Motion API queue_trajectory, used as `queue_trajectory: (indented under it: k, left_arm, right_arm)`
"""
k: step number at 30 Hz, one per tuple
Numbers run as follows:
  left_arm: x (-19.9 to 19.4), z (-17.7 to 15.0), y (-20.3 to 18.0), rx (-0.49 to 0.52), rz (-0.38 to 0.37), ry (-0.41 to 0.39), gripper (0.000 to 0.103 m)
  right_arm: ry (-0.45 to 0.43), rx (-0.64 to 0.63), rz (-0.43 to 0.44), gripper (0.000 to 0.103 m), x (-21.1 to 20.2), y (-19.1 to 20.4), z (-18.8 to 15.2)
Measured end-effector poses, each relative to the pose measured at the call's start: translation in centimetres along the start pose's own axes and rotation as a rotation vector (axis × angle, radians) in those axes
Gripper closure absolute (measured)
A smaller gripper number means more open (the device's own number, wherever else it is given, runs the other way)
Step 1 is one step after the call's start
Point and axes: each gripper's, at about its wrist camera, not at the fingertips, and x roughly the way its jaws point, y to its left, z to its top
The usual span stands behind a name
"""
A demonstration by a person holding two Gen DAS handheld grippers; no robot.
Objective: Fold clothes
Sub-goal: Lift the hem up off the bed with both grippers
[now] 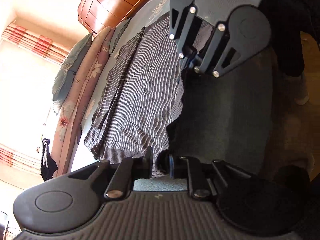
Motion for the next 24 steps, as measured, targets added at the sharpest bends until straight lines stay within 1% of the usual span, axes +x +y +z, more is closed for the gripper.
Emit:
queue_trajectory:
  k: [1,3,5,6,7,8,10,12,16,17,18,19,20,21,24]
  left_arm:
    - [-0.2,0.5,-0.5,0.025,0.009,-0.005,0.064]
    - [-0.8,1.5,-1.6,0.077,0.027,-0.014,0.055]
    - [-1.1,2.5,-2.6,0.124,0.042,-0.022,0.055]
    - [-1.1,2.9,-3.1,0.136,0.043,-0.033,0.053]
    - [-1.2,3.3,-3.5,0.149,0.045,-0.044,0.048]
    - [-0.9,3.7,-3.9,0.154,0.038,-0.047,0.045]
    - [-0.2,4.3,-4.8,0.167,0.032,-0.047,0.045]
    - [0.8,4.8,-5.4,0.18,0.055,-0.05,0.045]
    - [2.8,5.6,-5.3,0.168,0.102,-0.051,0.045]
    - [3.3,5.7,-5.2,0.165,0.113,-0.048,0.048]
    - [3.7,5.9,-5.0,0.161,0.123,-0.046,0.063]
    - [4.1,6.0,-4.8,0.158,0.133,-0.043,0.092]
    - [4.4,6.0,-4.5,0.143,0.143,-0.037,0.101]
    - [4.6,6.0,-4.1,0.124,0.152,-0.029,0.101]
    - [4.4,6.1,-3.1,0.086,0.166,-0.02,0.101]
  right_arm:
    - [-0.001,0.006,0.003,0.098,-0.1,-0.1,0.0]
    - [-0.007,0.008,0.004,0.098,-0.1,-0.3,0.0]
    - [-0.008,0.013,0.008,0.098,-0.1,-0.5,0.1]
    - [-0.007,0.018,0.014,0.098,-0.1,-0.6,0.2]
    - [-0.006,0.024,0.021,0.098,-0.1,-0.8,0.2]
    - [-0.009,0.027,0.023,0.098,-0.2,-0.8,0.2]
    - [-0.017,0.026,0.028,0.098,-0.3,-0.9,0.3]
    - [-0.022,0.029,0.036,0.098,-0.5,-1.1,0.2]
    - [-0.031,0.04,0.048,0.098,-0.8,-1.7,0.2]
    - [-0.035,0.044,0.049,0.098,-0.9,-1.8,0.2]
    - [-0.039,0.047,0.049,0.098,-1.1,-1.9,0.1]
    - [-0.043,0.051,0.049,0.098,-1.1,-2.0,0.1]
    - [-0.046,0.055,0.05,0.098,-1.2,-2.0,0.1]
    - [-0.05,0.058,0.05,0.098,-1.2,-2.1,0.1]
    - [-0.069,0.06,0.023,0.09,-1.6,-2.0,-0.3]
